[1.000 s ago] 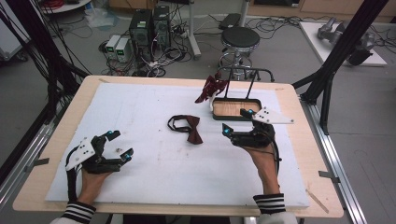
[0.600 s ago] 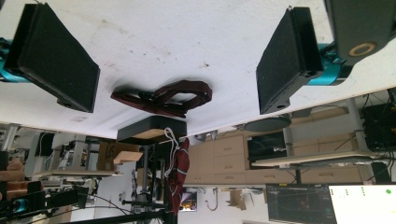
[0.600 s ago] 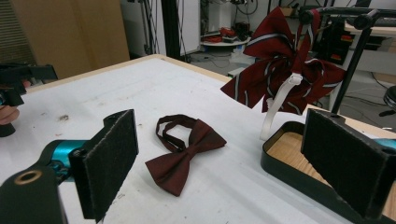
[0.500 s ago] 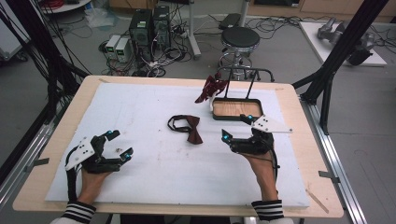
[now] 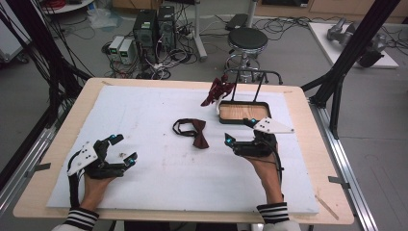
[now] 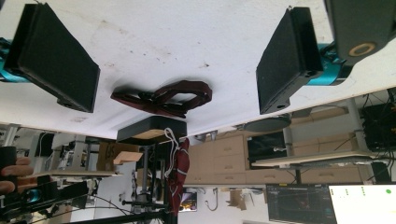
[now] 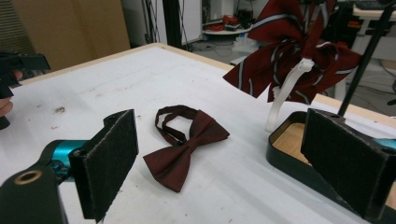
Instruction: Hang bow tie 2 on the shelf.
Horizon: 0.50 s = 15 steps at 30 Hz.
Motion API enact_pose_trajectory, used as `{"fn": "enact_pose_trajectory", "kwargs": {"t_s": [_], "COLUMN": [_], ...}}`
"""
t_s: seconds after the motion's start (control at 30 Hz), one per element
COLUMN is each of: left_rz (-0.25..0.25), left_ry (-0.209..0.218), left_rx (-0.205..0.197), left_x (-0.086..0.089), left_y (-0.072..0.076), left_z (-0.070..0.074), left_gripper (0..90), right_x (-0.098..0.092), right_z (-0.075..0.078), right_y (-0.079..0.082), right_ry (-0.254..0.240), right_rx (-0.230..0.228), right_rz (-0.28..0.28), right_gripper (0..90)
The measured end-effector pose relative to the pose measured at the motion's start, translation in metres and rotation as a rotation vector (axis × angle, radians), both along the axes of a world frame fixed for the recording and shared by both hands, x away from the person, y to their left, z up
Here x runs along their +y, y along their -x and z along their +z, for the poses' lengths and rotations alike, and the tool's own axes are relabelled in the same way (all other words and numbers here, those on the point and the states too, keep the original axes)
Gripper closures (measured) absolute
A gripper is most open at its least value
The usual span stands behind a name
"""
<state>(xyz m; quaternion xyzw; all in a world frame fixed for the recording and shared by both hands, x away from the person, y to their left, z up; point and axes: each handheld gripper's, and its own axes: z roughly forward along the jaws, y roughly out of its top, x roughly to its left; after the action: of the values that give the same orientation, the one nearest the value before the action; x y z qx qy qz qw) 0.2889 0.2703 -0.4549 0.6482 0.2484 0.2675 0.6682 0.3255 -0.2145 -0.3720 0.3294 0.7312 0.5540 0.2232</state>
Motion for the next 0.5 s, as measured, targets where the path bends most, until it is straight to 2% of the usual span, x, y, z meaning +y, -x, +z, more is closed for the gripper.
{"fn": "enact_pose_trajectory", "kwargs": {"t_s": [0.1,0.27,0.5], "left_rz": [0.0,0.002,0.0], "left_ry": [-0.001,-0.001,-0.002], "left_rx": [-0.001,-0.002,-0.002], "left_x": [0.0,0.0,0.0], "left_y": [0.0,0.0,0.0], "left_z": [0.0,0.0,0.0], "left_gripper": [14.0,14.0,14.0], "right_x": [0.006,0.022,0.047], "right_z": [-0.001,0.0,-0.003], "right_y": [-0.003,-0.009,-0.019], "right_ry": [0.008,0.051,0.097], "right_rx": [0.022,0.042,0.101], "right_rz": [-0.004,0.005,0.013], "right_gripper": [10.3,10.4,10.5]}}
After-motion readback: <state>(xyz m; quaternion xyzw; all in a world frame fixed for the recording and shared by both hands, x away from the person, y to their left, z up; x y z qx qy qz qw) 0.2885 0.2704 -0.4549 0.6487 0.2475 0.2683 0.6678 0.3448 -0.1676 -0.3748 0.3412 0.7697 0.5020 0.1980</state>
